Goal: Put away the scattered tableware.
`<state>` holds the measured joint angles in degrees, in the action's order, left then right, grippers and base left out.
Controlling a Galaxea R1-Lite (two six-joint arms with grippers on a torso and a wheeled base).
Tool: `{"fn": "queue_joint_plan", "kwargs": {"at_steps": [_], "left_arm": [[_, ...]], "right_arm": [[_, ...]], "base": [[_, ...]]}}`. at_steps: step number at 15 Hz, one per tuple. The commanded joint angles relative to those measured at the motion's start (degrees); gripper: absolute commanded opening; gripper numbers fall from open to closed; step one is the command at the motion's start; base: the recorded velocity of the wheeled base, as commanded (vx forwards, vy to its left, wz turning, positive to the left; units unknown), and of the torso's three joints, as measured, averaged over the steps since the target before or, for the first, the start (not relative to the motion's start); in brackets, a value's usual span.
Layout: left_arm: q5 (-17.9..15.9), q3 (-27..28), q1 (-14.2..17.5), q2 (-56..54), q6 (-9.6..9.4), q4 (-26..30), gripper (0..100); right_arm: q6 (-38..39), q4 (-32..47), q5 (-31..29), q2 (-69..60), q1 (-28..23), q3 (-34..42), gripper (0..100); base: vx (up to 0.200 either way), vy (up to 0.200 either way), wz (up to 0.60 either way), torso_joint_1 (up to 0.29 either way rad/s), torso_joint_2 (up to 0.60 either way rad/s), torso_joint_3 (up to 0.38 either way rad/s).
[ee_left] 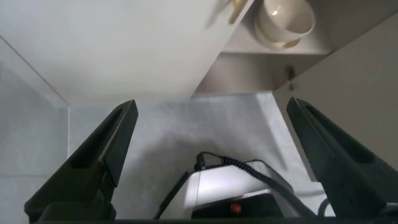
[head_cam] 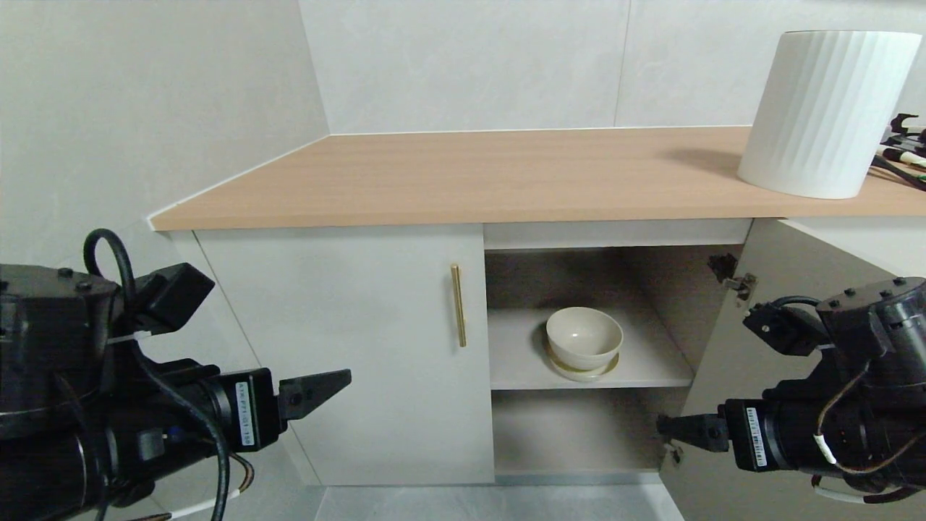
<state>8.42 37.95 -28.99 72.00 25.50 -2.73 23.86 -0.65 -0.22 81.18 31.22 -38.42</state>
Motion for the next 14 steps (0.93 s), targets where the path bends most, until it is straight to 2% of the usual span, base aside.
{"fn": "queue_joint_plan", "kwargs": {"at_steps": [1,14], "left_arm": [[0.1,-0.3,0.0,1.8,0.07,0.0,100],[0.1,-0.9,-0.1,1.8,-0.01,0.0,100]], "right_arm": [[0.0,0.0,0.0,0.5,0.5,0.1,100],[0.0,0.0,0.0,2.3,1.7,0.6,100]], "base": [[-0.2,0.0,0.0,0.007,0.0,0.002],[-0.2,0.0,0.0,0.001,0.0,0.004]]}}
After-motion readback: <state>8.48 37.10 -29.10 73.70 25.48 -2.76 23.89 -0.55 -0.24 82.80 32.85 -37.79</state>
